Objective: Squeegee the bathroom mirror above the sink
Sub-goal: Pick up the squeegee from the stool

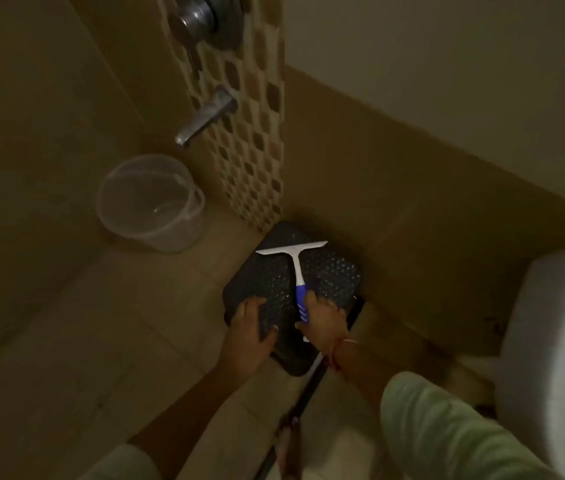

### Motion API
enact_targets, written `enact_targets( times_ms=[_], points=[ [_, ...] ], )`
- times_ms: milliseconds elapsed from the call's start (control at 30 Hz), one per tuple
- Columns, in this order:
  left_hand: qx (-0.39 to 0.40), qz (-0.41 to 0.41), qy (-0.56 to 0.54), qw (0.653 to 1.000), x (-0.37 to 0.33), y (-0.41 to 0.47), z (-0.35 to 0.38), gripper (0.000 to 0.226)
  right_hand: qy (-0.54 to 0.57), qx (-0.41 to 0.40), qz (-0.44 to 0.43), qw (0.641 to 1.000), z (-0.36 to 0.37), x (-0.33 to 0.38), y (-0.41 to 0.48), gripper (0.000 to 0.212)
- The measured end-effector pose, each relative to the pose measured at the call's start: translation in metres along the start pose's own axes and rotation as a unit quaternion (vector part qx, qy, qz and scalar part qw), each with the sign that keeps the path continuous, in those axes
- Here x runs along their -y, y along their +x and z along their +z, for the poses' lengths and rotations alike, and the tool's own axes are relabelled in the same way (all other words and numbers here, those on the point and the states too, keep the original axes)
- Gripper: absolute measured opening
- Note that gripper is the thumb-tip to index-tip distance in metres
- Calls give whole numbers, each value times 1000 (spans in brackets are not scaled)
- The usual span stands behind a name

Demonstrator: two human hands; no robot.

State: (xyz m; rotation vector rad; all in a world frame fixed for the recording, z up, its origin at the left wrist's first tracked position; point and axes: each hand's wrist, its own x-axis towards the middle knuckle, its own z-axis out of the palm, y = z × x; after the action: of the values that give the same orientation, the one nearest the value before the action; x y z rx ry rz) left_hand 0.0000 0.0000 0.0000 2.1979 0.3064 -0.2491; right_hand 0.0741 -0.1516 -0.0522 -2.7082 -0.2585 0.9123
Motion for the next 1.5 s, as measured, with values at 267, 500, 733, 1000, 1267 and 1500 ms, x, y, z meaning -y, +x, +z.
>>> enact_targets(
  times_ms=[267, 500, 733, 1000, 1267, 1500],
  points=[
    [-39, -22, 4, 999, 33, 0, 13, 53, 36, -79, 73, 993, 36, -3, 45, 57],
    [-72, -37, -22, 997, 41, -18, 16, 49, 97, -106, 115, 983, 49, 4, 61, 48],
    [-54, -38, -9, 998, 20, -37, 10, 48, 182, -197, 43, 962, 14, 6, 14, 34],
    [-89, -48, -61, 993, -51, -79, -9, 45, 192, -281, -116, 933, -70, 12, -117, 30],
    [-146, 72, -101, 982, -174, -92, -48, 39, 210, -473, -259, 815, -193, 30, -230, 27],
    [-141, 253, -161, 944, -314, -118, -63, 33, 247, -584, -357, 686, -278, 5, -350, 39]
  ],
)
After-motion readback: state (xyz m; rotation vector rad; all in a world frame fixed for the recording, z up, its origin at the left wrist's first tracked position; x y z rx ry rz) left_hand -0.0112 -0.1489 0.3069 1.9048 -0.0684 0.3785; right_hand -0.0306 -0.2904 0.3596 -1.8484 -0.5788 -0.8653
